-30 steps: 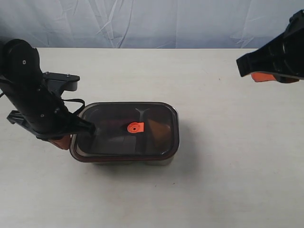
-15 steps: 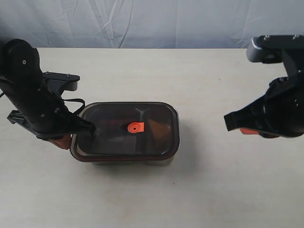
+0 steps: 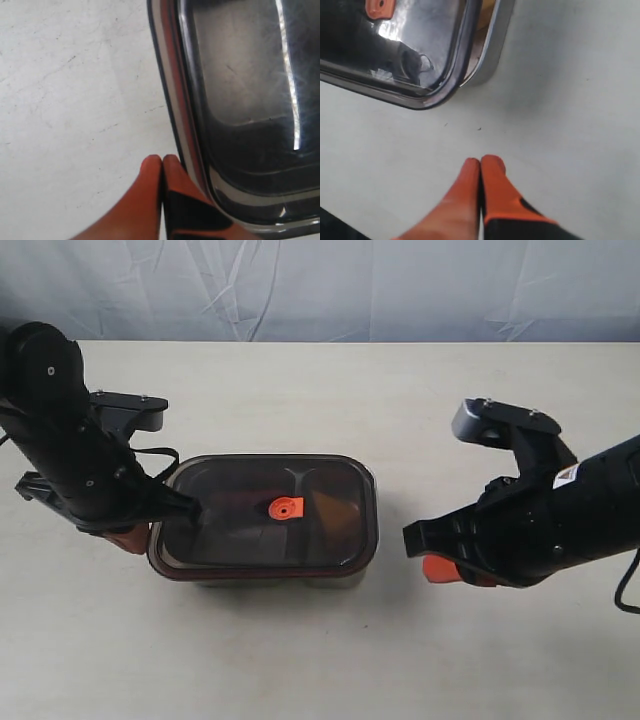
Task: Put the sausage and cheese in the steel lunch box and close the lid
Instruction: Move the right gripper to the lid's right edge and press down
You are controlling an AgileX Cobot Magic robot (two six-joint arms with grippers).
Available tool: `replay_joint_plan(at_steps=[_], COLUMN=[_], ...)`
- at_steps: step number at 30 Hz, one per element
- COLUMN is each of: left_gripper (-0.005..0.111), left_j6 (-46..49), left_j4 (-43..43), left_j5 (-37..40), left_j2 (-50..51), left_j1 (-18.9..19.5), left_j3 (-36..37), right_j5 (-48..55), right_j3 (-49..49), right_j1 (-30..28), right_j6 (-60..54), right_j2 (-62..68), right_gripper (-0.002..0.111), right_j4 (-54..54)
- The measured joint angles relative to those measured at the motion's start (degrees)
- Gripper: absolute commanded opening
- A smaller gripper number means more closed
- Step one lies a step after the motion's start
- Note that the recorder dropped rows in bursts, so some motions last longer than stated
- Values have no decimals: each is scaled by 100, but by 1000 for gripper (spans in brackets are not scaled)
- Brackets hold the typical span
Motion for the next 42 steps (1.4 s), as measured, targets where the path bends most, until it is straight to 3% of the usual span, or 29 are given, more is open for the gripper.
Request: replay_joint_plan(at_steps=[8, 42], left_gripper=[0, 0], left_j6=[12, 57], left_j4=[0, -47], left_j5=[-111, -181], left_j2=[0, 72], left_j1=[0, 0], left_j3=[0, -225], right_j5=[-210, -596], right_j3=[0, 0], right_j1=[0, 0], right_j6=[-252, -329], right_j2=[578, 604], right_gripper=[-1, -1], right_j4=[184, 398])
